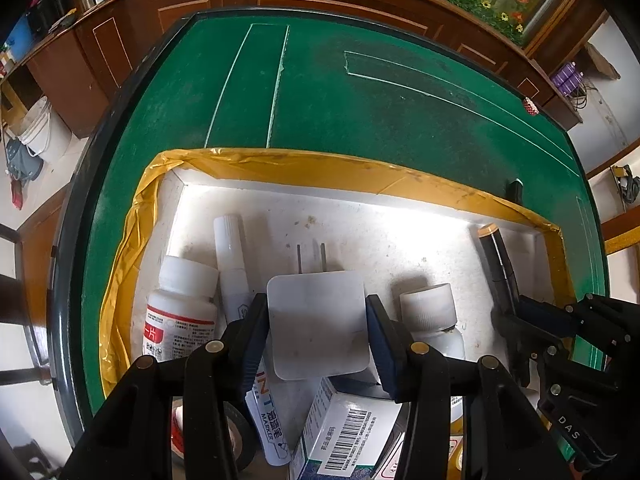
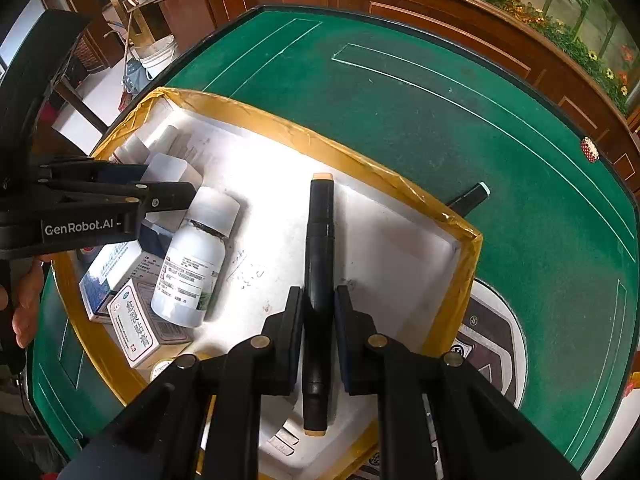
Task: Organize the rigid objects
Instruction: 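Lower and release the charger from the left tool while the right tool releases the pen, then move the left tool to the black lipstick tube while the right tool reaches the white bottle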
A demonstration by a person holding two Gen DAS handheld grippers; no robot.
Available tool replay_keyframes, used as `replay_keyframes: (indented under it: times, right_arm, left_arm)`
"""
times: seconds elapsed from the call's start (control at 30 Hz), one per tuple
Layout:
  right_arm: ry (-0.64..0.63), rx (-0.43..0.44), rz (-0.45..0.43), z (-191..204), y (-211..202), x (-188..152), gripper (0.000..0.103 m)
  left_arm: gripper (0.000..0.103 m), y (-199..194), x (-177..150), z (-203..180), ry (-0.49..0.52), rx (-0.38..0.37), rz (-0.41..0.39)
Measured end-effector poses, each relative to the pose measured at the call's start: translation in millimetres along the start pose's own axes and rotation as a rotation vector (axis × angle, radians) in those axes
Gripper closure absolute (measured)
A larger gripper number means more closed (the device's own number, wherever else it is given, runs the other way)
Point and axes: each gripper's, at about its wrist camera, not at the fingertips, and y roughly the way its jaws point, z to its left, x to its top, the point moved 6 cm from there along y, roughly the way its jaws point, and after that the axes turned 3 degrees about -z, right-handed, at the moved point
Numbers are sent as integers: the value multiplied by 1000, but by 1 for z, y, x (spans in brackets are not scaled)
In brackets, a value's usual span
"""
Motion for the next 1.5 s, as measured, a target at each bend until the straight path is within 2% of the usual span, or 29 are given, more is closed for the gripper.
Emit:
replay_keyframes:
  times: [0.1, 0.2, 0.3, 0.5, 0.57, 0.63, 0.8, 1.03, 1.3, 1.5]
  right_arm:
    - [8, 1, -1, 0, -2, -2, 88]
    - [16, -4, -3, 0, -6, -4, 87]
    - [34, -6, -21, -1, -15, -5, 73]
    - [55, -5, -82, 4, -46, -6, 72]
    - [66, -1, -102, 7, -57, -9, 65]
    - [83, 3, -121, 9, -68, -13, 45]
    - [134, 18, -145, 23, -90, -29, 24]
    - [233, 34, -152, 36, -115, -75, 13]
    - [347, 16, -94, 37, -123, -152, 6]
    - [448, -12, -59, 26, -129, -210, 6]
  left_arm:
    - [38, 0, -1, 2, -19, -15, 3]
    - [37, -4, -3, 2, -22, -13, -3]
    - [34, -11, -6, 0, -9, 1, -13]
    - [32, -37, -11, -1, 10, 5, -47]
    - [31, -48, -14, 0, 14, 5, -61]
    - [28, -59, -18, 0, 19, 2, -73]
    - [26, -85, -40, 5, 36, -9, -85]
    - [19, -111, -105, 23, 41, -35, -55]
    - [17, -98, -204, 35, 4, -97, 89]
    - [17, -97, -267, 29, -20, -145, 188]
